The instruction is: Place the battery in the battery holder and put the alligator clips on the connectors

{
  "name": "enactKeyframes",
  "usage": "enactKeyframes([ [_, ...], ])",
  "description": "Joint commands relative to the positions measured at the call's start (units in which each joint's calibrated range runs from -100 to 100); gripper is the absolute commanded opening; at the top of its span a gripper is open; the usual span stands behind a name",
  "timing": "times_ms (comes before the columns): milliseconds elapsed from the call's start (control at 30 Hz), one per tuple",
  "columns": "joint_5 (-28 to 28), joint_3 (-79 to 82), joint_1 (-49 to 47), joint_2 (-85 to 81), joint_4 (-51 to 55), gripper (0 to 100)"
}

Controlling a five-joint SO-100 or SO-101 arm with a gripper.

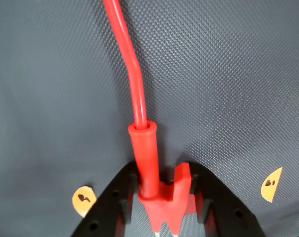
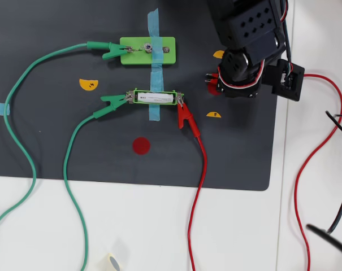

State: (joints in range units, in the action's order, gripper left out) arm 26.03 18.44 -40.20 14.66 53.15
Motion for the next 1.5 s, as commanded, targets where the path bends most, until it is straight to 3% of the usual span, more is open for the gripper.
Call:
enactKeyframes([
  [0, -0.21, -0.10, 2.90, -3.56, 6.62, 1],
  [167, -0.32, 2.18, 3.10, -11.81, 9.80, 1],
  [700, 2.50, 4.81, 2.59, -12.74, 11.78, 1],
  [1000, 7.13, 6.48, 3.50, -12.66, 11.09, 1],
  [1467, 7.44, 6.48, 8.85, -12.49, 11.69, 1],
])
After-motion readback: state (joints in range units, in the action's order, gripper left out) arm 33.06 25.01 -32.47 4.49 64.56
